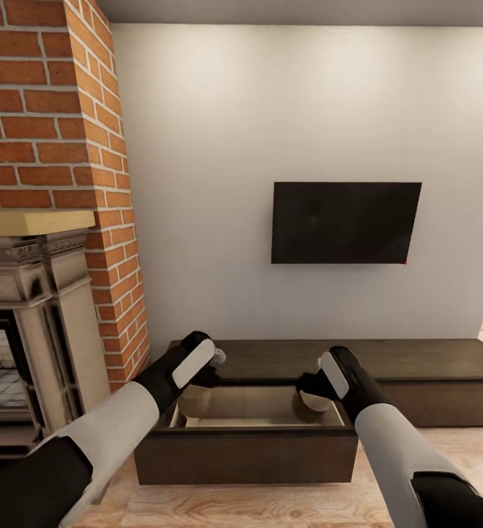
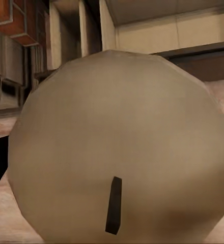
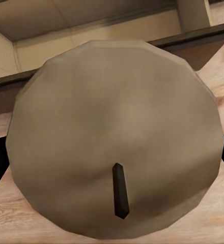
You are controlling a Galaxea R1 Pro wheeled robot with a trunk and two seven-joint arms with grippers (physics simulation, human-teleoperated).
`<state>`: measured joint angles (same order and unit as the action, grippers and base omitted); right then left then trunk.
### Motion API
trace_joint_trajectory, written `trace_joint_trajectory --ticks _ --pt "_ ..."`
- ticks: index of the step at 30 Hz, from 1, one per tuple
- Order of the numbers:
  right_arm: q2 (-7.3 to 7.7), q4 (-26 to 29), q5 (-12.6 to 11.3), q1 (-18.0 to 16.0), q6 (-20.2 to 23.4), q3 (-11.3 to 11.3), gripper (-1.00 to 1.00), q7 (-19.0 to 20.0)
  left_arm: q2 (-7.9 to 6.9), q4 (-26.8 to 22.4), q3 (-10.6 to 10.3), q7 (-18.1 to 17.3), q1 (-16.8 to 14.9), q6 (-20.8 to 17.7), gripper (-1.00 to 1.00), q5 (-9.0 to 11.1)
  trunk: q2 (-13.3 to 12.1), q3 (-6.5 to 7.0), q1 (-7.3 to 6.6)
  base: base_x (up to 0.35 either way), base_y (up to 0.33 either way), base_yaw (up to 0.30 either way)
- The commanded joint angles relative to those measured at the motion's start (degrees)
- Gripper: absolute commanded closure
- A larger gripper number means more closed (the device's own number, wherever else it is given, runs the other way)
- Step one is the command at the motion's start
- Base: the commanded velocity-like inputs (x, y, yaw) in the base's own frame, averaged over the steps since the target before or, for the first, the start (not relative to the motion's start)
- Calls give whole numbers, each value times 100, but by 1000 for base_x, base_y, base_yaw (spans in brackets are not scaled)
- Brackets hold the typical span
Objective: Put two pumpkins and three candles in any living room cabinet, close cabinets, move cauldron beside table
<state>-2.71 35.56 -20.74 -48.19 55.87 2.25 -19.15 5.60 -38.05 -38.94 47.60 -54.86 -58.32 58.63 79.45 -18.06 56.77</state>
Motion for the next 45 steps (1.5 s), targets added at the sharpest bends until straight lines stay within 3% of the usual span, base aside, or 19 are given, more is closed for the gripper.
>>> trace_joint_trajectory --ticks 1,11,20,45 --pt "-12 -35 -48 -8 -30 -31 100 -80 6 112 -23 33 -57 84 100 87 5 -8 0 0 0 0" --pt "-36 -108 -49 -23 -115 -149 100 -155 49 541 -26 -419 -153 577 100 53 5 -8 0 0 0 0" --pt "-45 -110 -44 -22 -120 -154 100 -159 9 652 -34 -1113 -148 788 100 46 5 -8 0 0 0 0" --pt "-38 -105 -54 -15 -129 -162 100 -127 0 560 -37 -1208 -121 1006 100 38 5 -8 0 13 -26 0"
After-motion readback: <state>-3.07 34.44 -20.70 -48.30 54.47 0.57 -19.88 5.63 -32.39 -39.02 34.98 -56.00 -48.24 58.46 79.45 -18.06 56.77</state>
